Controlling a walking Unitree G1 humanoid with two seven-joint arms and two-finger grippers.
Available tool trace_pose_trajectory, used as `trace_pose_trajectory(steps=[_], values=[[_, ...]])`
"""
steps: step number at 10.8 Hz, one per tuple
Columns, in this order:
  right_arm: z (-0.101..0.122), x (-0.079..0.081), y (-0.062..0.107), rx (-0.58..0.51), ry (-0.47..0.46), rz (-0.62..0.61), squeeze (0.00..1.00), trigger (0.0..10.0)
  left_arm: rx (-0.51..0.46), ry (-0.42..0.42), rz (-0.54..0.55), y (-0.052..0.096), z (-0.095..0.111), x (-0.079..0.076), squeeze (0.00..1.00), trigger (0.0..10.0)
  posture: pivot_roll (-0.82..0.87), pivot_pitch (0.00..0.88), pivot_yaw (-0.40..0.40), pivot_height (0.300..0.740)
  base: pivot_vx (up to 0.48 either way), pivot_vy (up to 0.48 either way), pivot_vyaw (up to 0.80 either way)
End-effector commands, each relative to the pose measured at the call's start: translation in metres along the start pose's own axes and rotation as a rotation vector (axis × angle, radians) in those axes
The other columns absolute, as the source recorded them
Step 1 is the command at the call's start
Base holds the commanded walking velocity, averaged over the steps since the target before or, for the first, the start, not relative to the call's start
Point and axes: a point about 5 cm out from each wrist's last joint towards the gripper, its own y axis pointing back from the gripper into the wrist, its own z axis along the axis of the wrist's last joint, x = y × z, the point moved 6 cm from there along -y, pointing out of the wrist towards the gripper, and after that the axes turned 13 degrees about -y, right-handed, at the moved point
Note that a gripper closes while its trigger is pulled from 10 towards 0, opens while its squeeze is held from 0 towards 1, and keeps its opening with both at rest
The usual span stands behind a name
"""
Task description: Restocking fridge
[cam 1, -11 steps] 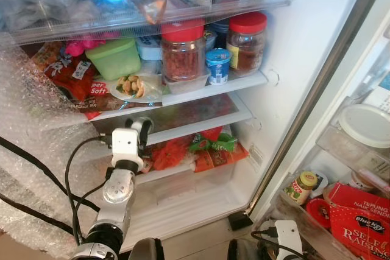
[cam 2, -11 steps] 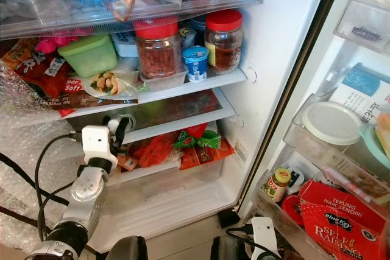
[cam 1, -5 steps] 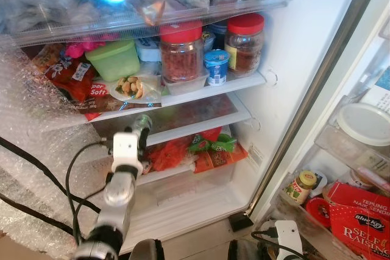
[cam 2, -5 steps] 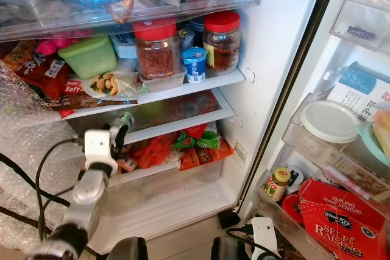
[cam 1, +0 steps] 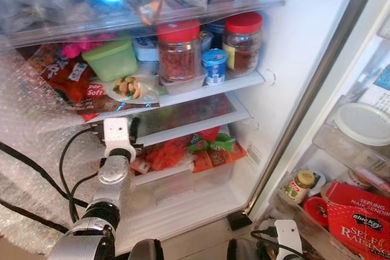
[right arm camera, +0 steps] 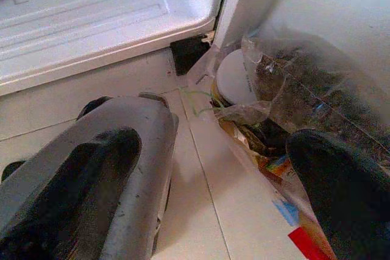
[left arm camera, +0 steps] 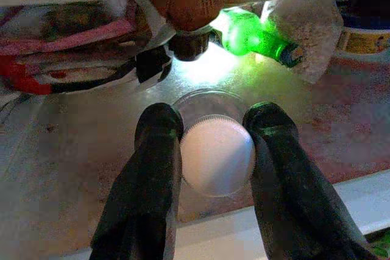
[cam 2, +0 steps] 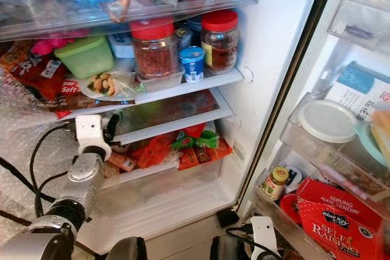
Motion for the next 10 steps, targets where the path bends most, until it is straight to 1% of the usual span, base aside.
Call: trace_pose_trajectory(steps=[1,2,3,4,7,10], values=[[-0.019,-0.005,0.003,0.065,0.019,-0.011,0.0,10.0,0.123,0.01,-0.002,0.009,-0.031,-0.001,0.0,10.0,-0.05,0.038,-0.004,0.622,0.0,0.0,0.0],[-0.019,-0.005,0.003,0.064,0.02,-0.011,0.0,10.0,0.141,0.074,0.021,0.008,-0.032,-0.003,0.0,10.0,-0.06,0.043,-0.003,0.622,0.0,0.0,0.0],[-0.019,-0.006,0.003,0.063,0.023,-0.014,0.0,10.0,0.171,0.179,0.059,0.01,-0.037,-0.006,0.0,10.0,-0.06,0.044,-0.004,0.622,0.0,0.0,0.0],[-0.019,-0.006,0.003,0.062,0.026,-0.015,0.0,10.0,0.188,0.194,0.064,0.016,-0.044,-0.006,0.0,10.0,-0.06,0.043,-0.004,0.622,0.0,0.0,0.0],[-0.017,-0.006,0.003,0.053,0.029,-0.02,0.0,10.0,0.163,0.28,0.064,0.019,-0.046,-0.007,0.0,10.0,-0.06,0.039,-0.002,0.622,0.0,0.0,0.0],[-0.018,-0.006,0.003,0.053,0.033,-0.022,0.0,10.0,0.161,0.283,0.067,0.019,-0.046,-0.006,0.0,10.0,-0.06,0.034,-0.001,0.622,0.0,0.0,0.0]])
